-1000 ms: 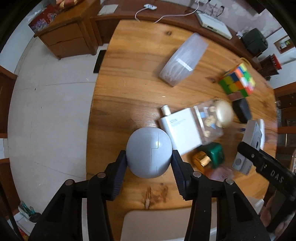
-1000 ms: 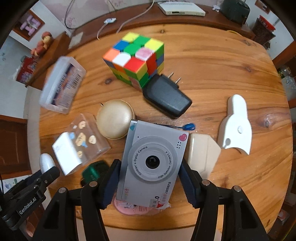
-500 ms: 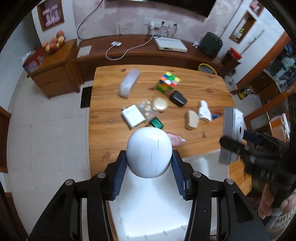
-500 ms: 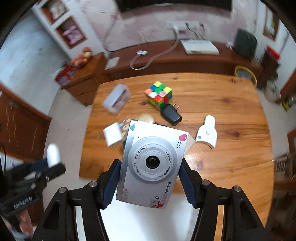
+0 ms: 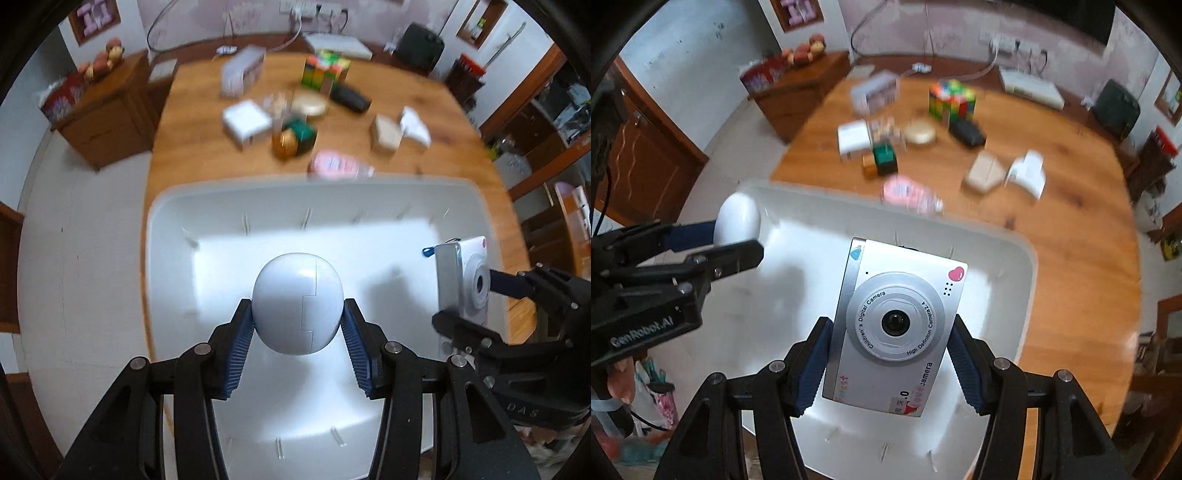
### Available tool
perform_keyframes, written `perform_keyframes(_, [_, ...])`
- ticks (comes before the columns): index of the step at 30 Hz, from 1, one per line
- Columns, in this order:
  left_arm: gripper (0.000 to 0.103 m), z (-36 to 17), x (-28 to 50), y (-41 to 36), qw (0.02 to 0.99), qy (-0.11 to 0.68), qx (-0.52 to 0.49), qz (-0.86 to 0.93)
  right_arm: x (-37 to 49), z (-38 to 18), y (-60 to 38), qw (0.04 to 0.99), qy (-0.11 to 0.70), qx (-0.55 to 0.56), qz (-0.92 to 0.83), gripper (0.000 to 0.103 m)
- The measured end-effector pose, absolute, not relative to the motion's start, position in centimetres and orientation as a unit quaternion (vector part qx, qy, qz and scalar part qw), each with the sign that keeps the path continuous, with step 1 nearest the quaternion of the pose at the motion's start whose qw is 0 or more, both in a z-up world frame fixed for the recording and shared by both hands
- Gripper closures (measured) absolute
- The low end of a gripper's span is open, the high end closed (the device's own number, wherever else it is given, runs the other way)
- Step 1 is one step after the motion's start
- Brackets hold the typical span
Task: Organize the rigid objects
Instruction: 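Lift the egg case with the left tool while the right tool lifts the silver gadget, then lower both into the tray and open both tools to release them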
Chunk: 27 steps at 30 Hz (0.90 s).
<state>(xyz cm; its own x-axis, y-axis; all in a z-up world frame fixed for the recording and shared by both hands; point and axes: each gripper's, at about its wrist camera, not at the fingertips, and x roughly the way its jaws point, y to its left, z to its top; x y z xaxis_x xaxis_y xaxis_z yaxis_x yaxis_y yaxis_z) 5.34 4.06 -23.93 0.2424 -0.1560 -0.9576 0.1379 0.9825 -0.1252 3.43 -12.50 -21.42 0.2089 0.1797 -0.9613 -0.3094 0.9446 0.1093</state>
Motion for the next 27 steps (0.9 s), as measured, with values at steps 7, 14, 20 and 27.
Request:
perform_keyframes(7, [0.052,-28.7,4.5,3.1,0.766,0.636,-0.002,-0.088,1.8,-28.0,-12.3,0.735,0.659,-0.079,0.139,0.041])
perform_keyframes(14, [0.052,-30.9,4.2,2.6,0.755,0.650,-0.008,-0.091,1.2,-30.6,-11.6,0.717,0.675,-0.107,0.134,0.040])
perform_keyframes(20, [0.051,-31.9,4.0,2.6,0.744,0.663,-0.010,-0.085,1.3,-31.9,-11.8,0.704,0.690,-0.111,0.129,0.040])
perform_keyframes(27, [0.051,-31.9,4.1,2.0,0.739,0.668,-0.007,-0.086,2.5,-33.1,-10.8,0.692,0.698,-0.133,0.128,0.039])
